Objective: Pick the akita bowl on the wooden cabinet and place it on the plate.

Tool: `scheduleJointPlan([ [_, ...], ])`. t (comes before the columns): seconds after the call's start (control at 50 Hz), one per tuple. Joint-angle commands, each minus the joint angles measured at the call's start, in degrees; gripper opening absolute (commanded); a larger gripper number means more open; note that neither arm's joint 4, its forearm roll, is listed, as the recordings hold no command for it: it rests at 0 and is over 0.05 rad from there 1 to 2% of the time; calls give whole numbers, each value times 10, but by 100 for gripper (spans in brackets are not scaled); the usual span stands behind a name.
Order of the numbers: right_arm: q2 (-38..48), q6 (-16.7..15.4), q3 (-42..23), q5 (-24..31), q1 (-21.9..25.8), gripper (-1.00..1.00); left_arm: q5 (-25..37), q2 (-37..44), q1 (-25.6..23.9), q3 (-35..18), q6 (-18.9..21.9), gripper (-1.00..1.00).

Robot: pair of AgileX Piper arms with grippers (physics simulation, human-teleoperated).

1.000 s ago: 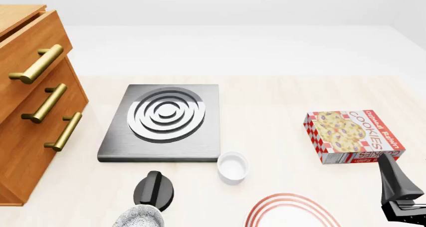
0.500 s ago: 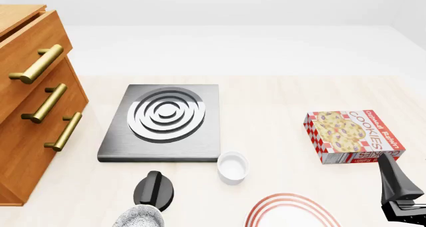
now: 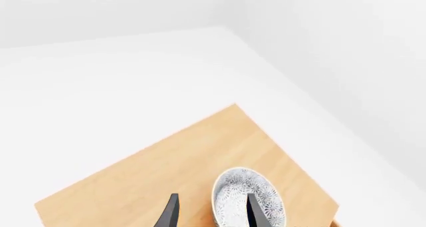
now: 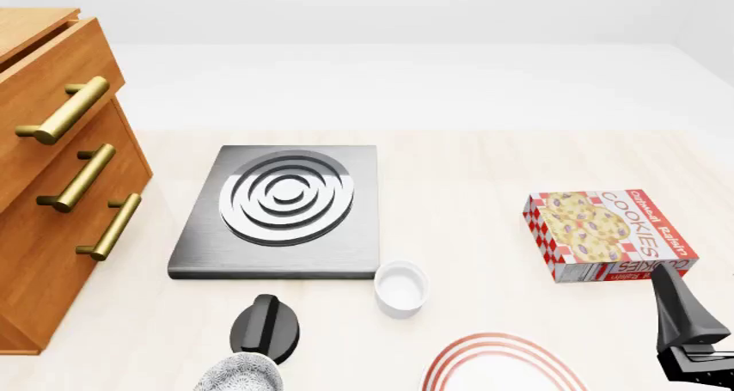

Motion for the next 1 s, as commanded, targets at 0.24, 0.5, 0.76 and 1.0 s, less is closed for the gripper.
scheduleJointPlan([
  [0.24, 0, 0, 0, 0, 0, 100, -12, 7, -10, 18, 16, 100],
  [0.5, 0, 0, 0, 0, 0, 100, -17, 13, -15, 22, 20, 100],
  [0.76, 0, 0, 0, 0, 0, 100, -26, 22, -21, 28, 20, 100],
  [1.0, 0, 0, 0, 0, 0, 100, -32, 32, -28, 32, 21, 100],
])
